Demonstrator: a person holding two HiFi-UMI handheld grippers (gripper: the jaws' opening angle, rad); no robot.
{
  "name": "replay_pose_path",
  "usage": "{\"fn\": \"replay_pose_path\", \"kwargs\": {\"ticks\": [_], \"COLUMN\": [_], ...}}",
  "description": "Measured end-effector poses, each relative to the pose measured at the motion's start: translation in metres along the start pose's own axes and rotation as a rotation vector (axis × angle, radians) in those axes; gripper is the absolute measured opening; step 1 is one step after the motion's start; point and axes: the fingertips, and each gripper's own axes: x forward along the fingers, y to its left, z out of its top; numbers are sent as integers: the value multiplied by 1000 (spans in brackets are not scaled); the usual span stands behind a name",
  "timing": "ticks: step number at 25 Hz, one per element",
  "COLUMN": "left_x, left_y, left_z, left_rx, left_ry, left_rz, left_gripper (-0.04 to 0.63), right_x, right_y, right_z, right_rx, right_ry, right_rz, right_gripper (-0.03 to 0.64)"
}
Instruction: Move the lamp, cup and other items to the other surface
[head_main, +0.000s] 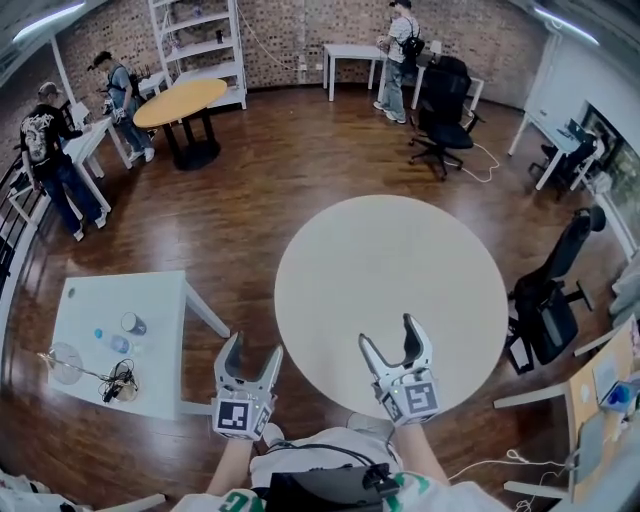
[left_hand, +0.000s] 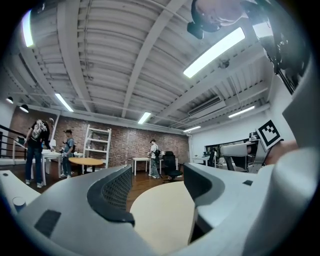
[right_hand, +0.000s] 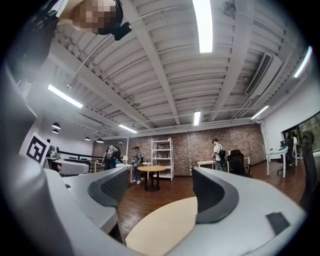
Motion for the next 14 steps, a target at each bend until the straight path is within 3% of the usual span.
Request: {"fn": "replay_pose_path", "kwargs": {"ticks": [7,14], "left_x": [5,0], "left_y": [-15,-26], "left_z": [1,1], "left_rx": [22,-23], "left_ry": [6,20], "left_rz": [11,32], "left_gripper": [310,310], "right_x": [-12,-18], "right_y": [-15,-20], "right_z": [-9,-15], "right_rx": [26,74], "right_ry": [7,18], "right_rz": [-17,-14], "right_gripper": [428,425]}}
